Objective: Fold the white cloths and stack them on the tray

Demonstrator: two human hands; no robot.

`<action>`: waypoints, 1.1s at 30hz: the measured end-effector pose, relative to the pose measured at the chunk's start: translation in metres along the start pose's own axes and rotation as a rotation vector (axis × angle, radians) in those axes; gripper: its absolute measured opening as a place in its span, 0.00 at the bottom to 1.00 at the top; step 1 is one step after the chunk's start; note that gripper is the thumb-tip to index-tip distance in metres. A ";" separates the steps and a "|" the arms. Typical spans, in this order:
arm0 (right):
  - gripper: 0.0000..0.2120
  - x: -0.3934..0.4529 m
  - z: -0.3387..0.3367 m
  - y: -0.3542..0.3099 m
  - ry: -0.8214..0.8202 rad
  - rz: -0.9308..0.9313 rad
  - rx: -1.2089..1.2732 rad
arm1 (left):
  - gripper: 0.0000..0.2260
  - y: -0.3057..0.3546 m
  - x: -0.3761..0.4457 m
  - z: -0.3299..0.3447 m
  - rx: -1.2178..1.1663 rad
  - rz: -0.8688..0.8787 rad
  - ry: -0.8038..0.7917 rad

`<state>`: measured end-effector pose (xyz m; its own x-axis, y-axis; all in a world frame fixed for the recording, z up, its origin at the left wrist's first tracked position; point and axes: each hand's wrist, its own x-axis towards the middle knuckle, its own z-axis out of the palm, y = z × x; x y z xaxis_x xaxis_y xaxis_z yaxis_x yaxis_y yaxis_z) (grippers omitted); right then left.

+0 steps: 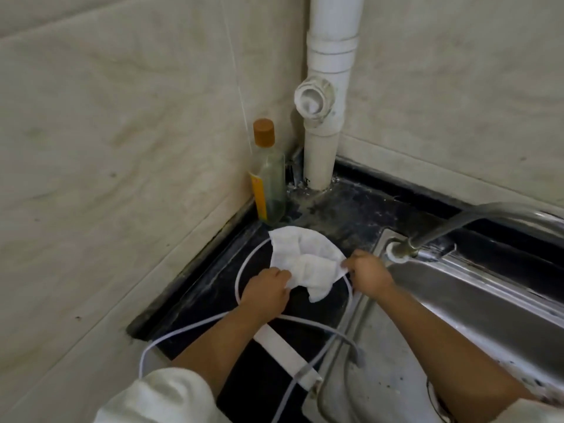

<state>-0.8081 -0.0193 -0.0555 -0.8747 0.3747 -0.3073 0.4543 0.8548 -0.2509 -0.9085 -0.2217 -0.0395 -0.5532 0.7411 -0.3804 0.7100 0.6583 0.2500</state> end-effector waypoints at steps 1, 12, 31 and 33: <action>0.13 0.003 0.000 0.003 0.004 -0.018 0.020 | 0.18 -0.001 0.004 0.001 -0.012 0.007 0.027; 0.16 -0.022 0.006 0.009 0.145 -0.090 0.276 | 0.12 0.033 0.023 -0.014 -0.420 -0.045 0.166; 0.10 -0.305 -0.144 -0.024 0.641 0.169 0.158 | 0.20 0.094 -0.122 -0.122 -0.280 0.662 0.392; 0.10 -0.362 -0.141 -0.003 0.704 0.315 0.138 | 0.14 0.152 -0.132 -0.116 -0.271 0.765 0.366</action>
<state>-0.5166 -0.1075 0.1858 -0.5811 0.7713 0.2596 0.6755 0.6351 -0.3747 -0.7780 -0.2042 0.1516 -0.1070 0.9557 0.2741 0.8402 -0.0605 0.5389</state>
